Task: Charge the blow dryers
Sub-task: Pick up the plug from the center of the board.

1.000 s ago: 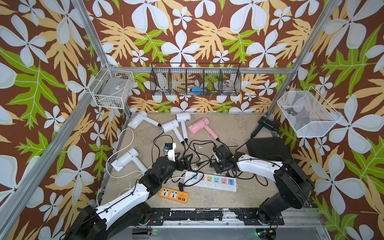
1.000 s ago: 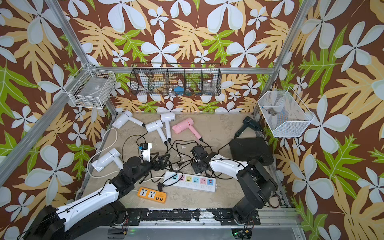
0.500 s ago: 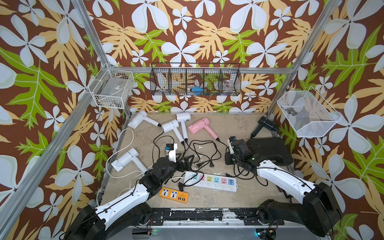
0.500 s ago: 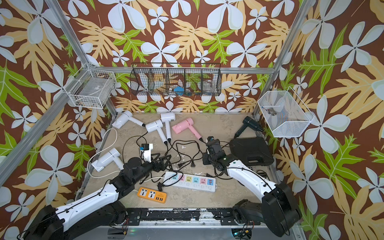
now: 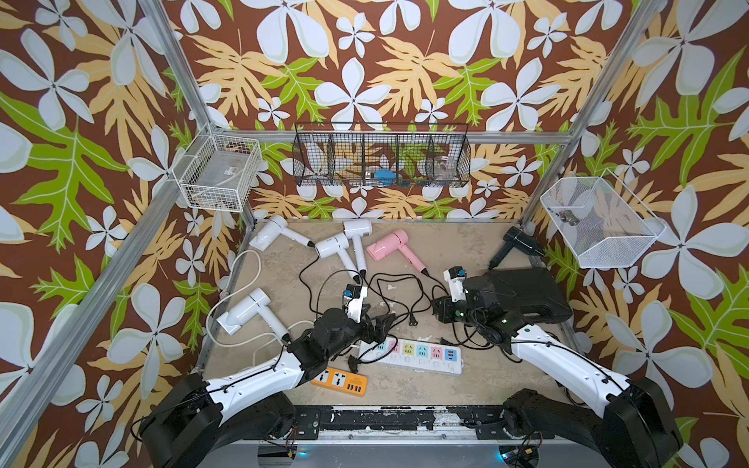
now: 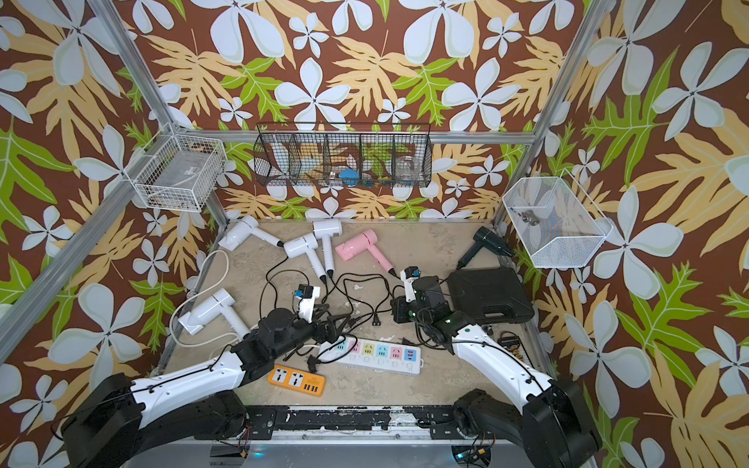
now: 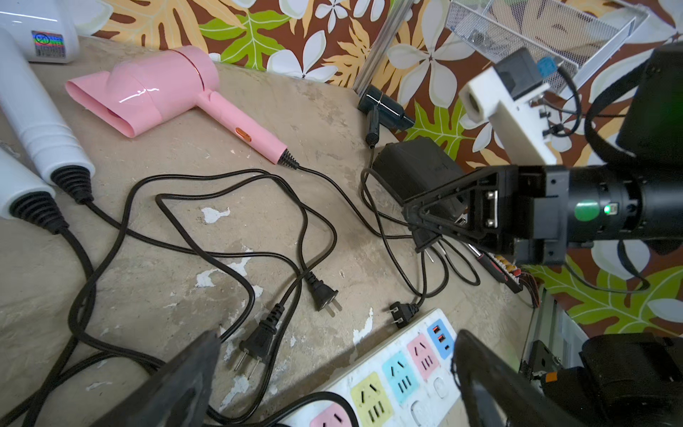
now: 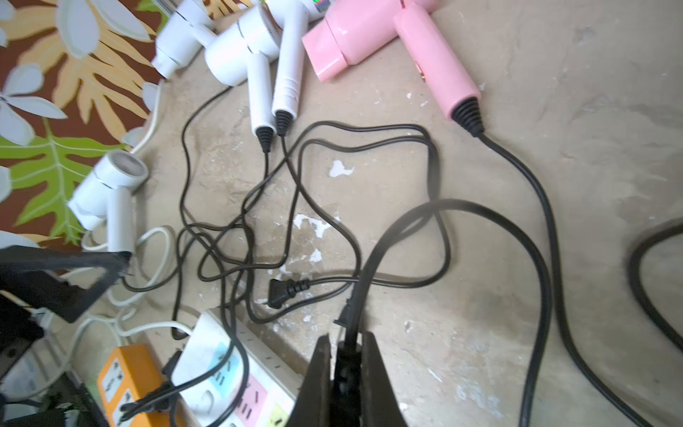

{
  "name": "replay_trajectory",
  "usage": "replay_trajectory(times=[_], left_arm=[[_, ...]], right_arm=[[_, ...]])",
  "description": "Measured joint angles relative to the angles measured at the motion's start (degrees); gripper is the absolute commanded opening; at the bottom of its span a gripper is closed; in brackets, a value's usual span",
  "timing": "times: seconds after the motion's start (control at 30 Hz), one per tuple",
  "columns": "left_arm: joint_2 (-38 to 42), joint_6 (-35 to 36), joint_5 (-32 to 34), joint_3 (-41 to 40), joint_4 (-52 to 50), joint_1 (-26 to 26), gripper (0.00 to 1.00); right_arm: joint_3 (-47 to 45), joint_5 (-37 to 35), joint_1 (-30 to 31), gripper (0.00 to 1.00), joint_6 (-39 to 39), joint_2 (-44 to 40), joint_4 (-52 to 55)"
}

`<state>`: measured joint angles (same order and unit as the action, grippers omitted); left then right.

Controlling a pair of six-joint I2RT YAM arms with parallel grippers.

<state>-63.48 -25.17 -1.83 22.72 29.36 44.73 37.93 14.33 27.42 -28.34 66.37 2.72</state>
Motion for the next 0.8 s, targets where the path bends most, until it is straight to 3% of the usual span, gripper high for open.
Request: replay_trajectory(times=[0.37,0.8], left_arm=[[2.16,1.09,-8.92,-0.39,3.43,0.09,0.99],[2.71,-7.41,-25.77,-2.60,15.82,0.39,0.92]], right_arm=[[-2.29,10.38,0.00,0.00,-7.67,-2.29,-15.93],[-12.74,15.96,2.19,0.00,-21.40,-13.33,-35.54]])
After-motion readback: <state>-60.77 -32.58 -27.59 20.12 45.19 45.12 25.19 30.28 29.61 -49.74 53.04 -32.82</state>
